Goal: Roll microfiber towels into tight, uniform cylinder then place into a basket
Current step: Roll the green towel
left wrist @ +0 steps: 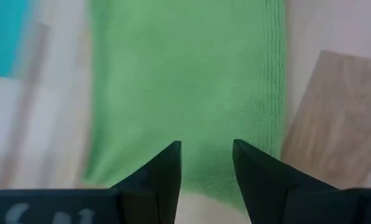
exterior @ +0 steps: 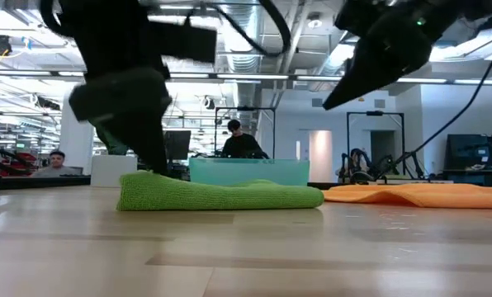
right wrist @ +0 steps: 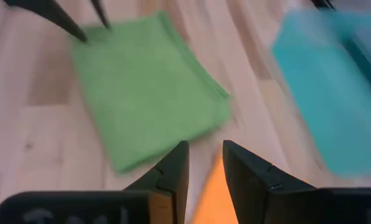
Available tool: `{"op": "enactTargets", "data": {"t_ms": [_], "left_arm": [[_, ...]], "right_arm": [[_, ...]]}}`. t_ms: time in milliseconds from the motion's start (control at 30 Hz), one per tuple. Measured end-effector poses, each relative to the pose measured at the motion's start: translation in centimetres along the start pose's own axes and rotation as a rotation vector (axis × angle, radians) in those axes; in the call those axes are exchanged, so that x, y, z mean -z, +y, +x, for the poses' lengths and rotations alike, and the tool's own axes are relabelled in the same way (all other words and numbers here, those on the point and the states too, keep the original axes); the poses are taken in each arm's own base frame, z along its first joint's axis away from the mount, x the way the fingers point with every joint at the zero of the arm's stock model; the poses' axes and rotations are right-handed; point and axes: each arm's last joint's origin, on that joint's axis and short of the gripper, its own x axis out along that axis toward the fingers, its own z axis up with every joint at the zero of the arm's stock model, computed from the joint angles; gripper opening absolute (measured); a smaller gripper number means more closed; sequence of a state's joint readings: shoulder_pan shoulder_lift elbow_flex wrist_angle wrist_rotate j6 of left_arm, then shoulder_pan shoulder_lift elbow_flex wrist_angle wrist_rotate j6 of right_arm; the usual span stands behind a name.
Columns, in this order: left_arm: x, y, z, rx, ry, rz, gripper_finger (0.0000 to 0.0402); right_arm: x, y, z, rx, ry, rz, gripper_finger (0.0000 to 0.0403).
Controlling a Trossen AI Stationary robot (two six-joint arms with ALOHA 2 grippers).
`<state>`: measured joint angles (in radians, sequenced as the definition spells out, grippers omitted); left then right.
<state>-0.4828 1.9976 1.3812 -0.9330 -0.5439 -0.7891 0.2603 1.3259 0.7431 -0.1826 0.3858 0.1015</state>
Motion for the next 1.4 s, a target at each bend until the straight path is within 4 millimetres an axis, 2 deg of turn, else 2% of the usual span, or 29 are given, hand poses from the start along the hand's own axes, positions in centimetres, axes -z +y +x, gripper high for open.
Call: {"op": "enactTargets", "data": {"t_ms": [233,433,667,900,1000,1167,1400], "left_arm": [[-0.3,0.2,2.1,0.159,0.077,-0.013,0.0137],[0.1,-0.1,2.1,0.194,0.088,0.005,0.0137],[1.1,-0.2,0.1,0.170,0.097,0.041,0.0137],[2.5,0.4,-2.7,0.057,0.022,0.007,0.0137],[2.7,0.7,-3.0,-0.001,-0.005,-0.028,0.0137],[3.2,1.2,-1.7,-0.019,0.035,-0.070,0.0137],[4.3,1.9,1.0,0.043,0.177,-0.088,0.0137]], "right_arm": [[-0.4,-0.6,0.5,-0.029,-0.049,0.022,0.0118],[-0.5,-1.1,1.6,-0.016,-0.055,0.089,0.0118],[-0.5,-1.1,4.7,-0.067,-0.095,0.086,0.0118],[-1.1,-0.8,7.7,-0.151,-0.125,0.104,0.0118],[-1.1,-0.3,9.1,-0.161,-0.110,0.074,0.0118],[-0.8,0.2,11.5,-0.155,-0.066,0.032,0.0118],[0.0,-0.1,13.5,-0.137,0.036,0.027,0.0118]]}}
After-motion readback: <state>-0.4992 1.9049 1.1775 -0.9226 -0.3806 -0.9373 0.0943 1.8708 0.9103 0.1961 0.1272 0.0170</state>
